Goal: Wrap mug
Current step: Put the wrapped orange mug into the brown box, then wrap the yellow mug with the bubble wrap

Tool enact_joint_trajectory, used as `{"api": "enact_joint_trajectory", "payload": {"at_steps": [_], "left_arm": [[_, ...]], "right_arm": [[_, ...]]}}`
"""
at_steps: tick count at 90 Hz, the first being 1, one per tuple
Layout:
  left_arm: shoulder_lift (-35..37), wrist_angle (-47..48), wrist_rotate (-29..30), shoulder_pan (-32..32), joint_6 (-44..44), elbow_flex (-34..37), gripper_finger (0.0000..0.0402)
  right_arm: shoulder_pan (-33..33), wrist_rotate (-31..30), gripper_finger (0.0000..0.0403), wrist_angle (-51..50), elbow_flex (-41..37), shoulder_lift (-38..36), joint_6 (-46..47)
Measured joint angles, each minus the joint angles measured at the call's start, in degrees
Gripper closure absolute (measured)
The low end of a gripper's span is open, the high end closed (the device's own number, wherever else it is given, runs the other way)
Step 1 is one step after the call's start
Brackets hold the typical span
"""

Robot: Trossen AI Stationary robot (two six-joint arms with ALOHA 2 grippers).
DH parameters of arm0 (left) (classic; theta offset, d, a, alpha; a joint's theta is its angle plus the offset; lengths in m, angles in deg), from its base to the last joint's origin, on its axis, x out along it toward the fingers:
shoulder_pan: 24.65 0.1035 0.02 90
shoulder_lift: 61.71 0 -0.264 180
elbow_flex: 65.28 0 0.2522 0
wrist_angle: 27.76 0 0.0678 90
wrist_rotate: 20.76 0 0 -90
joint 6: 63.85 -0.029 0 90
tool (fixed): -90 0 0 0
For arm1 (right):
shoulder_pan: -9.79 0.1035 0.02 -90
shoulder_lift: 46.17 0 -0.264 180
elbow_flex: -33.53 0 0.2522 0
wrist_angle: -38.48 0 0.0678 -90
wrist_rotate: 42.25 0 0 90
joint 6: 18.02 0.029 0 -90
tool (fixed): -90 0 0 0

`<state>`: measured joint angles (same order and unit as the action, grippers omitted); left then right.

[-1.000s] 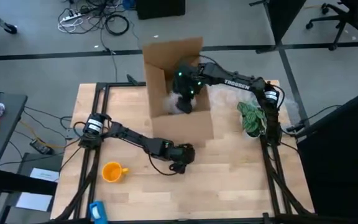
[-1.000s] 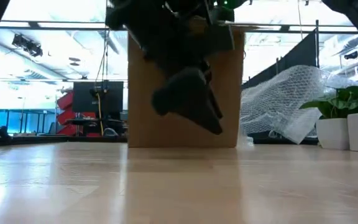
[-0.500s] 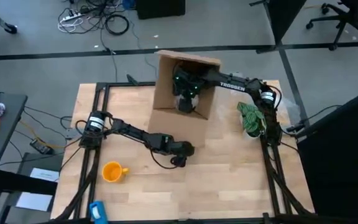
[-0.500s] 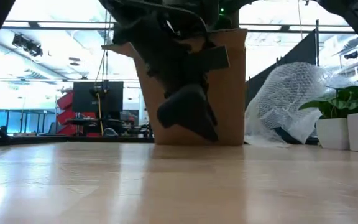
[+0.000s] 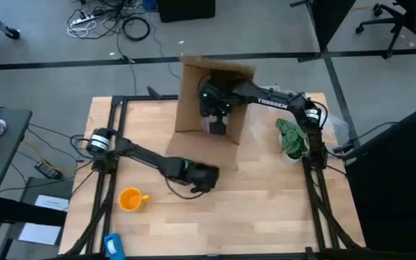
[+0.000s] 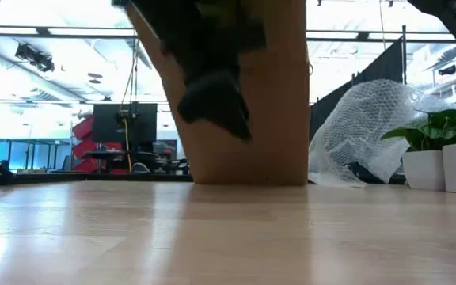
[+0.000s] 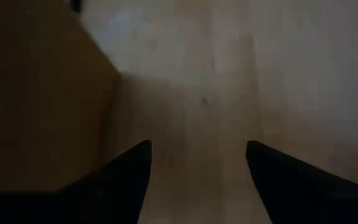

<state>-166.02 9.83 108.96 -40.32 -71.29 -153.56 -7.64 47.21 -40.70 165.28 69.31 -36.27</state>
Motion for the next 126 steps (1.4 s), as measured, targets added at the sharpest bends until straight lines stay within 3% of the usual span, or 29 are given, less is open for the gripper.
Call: {"api": "enact_joint_trajectory", "payload": {"at_steps": [37,50,59,70,77,99,112,126], "left_arm": [[19.87,7.58,6.65,-4.29,0.21,-0.56,0.0154],[24.22,8.32,6.69,-5.76,0.12,-1.96,0.0154],[26.47,9.58,6.34,-6.97,0.17,-2.21,0.0154],[27.93,10.28,-2.15,-8.95,-0.07,-2.19,0.0154],[28.08,9.59,-8.26,-10.31,-0.09,-2.19,0.0154],[26.13,6.02,-24.55,-13.49,0.5,-2.09,0.0154],[23.72,4.42,-26.44,-15.2,2.09,-2.08,0.0154],[20.75,3.55,-26.25,-16.23,6.65,-2.08,0.0154]], "right_arm": [[0.38,13.07,0.0052,-4.19,9.73,-0.09,-0.47],[1.93,8.39,0.0052,-7.85,17.01,-0.04,-3.03],[3.27,2.71,0.0053,-6.7,14.89,-4.73,-5.52],[6.22,-3.98,0.0054,-6.77,14.84,-11.19,-5.61],[8.42,-4.63,0.0055,-6.14,14.89,-15.04,-4.4],[16.15,7.47,0.0057,-9.48,14.87,-21.7,6.5],[20.63,5.32,0.0057,-16.73,13.09,-21.93,13.43],[23.65,-6.44,0.0057,-19.07,5.17,-21.99,21.42]]}}
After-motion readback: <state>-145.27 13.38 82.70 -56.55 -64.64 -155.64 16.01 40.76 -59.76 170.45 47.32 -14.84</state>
